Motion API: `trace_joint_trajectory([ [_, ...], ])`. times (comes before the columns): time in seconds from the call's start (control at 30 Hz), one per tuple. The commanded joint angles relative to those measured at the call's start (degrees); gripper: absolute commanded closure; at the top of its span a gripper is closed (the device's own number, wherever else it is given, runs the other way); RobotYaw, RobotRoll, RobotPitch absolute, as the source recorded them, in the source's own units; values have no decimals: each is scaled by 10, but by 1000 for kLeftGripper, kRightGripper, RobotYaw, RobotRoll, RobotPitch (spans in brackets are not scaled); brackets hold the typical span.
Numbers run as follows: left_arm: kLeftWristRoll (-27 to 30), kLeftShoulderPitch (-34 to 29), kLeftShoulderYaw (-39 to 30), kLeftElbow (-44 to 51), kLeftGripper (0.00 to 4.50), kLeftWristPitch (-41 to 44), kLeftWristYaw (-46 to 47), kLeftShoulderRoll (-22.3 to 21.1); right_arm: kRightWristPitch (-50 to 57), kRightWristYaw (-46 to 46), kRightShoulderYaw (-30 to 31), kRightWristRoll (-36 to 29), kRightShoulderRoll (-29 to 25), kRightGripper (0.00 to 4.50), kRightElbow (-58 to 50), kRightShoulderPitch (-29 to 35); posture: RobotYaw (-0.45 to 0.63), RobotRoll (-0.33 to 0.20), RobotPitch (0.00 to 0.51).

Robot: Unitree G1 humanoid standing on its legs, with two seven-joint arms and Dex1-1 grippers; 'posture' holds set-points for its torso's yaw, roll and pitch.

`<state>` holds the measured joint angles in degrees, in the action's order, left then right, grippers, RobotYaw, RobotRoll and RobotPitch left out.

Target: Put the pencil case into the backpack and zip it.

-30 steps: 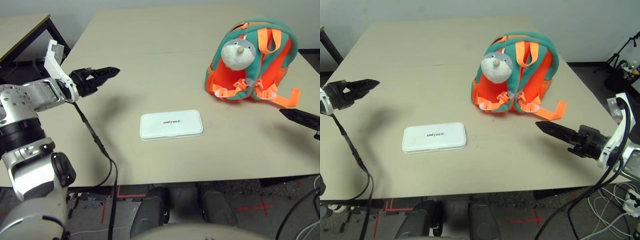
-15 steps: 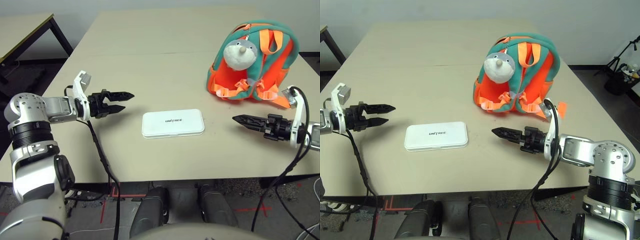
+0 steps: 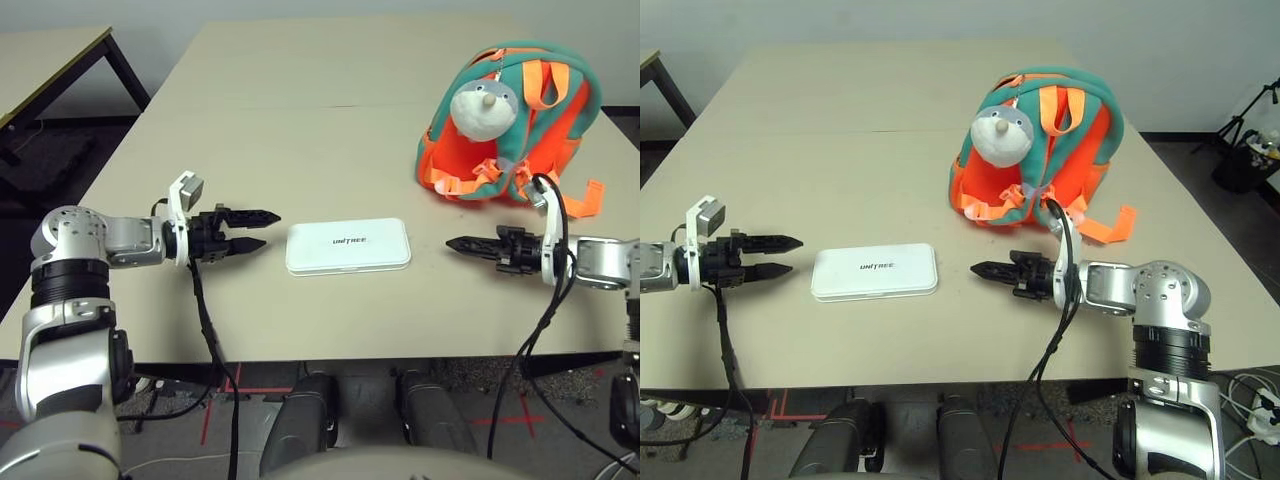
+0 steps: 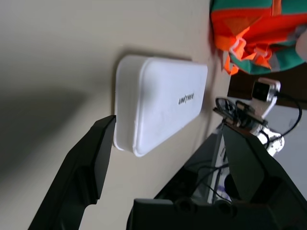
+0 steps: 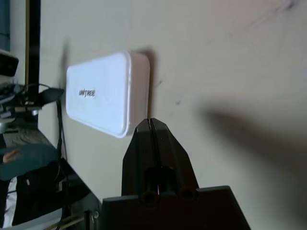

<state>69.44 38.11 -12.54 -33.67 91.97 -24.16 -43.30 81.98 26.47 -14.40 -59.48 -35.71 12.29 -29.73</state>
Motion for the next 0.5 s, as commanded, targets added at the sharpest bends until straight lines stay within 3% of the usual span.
trace_joint_trajectory([
  [0.03,26,-1,30,0,0,5,-1,-7,-12,11,16,31,17,4469,17,-14,-31,0,99],
  [0.5,6,26,48,-34,0,5,6,-6,-64,34,37,119,73,4469,49,-26,-28,0,103],
])
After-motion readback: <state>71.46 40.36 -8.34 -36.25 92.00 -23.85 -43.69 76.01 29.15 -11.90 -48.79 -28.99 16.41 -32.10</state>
